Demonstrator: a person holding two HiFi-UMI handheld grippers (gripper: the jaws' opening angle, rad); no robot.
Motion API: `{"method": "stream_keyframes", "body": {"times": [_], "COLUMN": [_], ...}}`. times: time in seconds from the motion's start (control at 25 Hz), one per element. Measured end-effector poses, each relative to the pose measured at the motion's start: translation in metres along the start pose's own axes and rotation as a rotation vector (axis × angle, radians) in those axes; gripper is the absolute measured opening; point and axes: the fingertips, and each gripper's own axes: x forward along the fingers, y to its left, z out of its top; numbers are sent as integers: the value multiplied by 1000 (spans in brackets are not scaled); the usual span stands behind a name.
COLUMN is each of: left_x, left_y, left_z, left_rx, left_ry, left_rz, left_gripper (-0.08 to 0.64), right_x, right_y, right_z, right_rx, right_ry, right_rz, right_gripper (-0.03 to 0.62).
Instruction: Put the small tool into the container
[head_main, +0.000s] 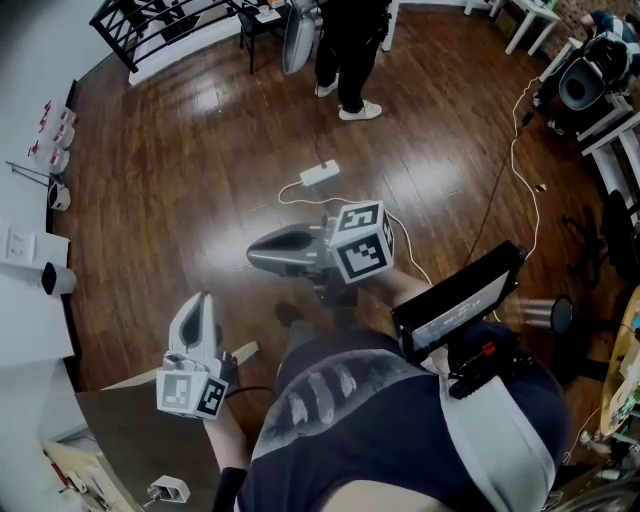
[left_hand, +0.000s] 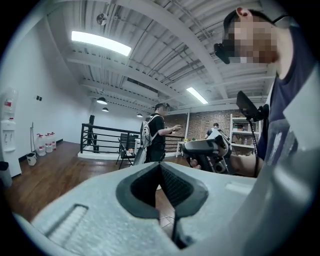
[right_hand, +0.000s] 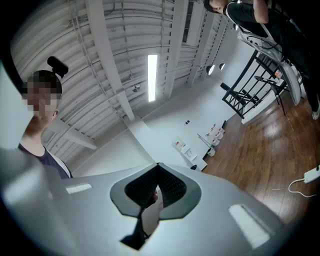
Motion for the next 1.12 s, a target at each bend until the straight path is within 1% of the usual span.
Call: {"method": "stream_keyframes", "body": {"times": [0.2, 0.36, 0.56, 0.68, 0.88, 1.12], "left_x": [12, 11, -5, -12, -16, -23], "left_y": [42, 88, 144, 172, 202, 223], "left_z": [7, 17, 16, 16, 12, 12], "left_rx": [-61, -104, -132, -143, -151, -175], "left_ry": [-54, -118, -144, -156, -169, -197], "left_rz": [14, 4, 0, -10, -18, -9], "left_gripper": [-3, -3, -3, -3, -3, -3], "right_x": [23, 65, 124, 152, 185, 218], "right_y": [-19, -31, -41, -47, -58, -60], "right_z": [11, 25, 26, 21, 5, 1], "right_rx": [1, -34, -69, -65, -78, -99], "right_ry": [40, 75, 114, 136, 195, 257], "right_rz": [-49, -73, -95, -107, -153, -147], "right_gripper": [2, 2, 2, 2, 2, 2]}}
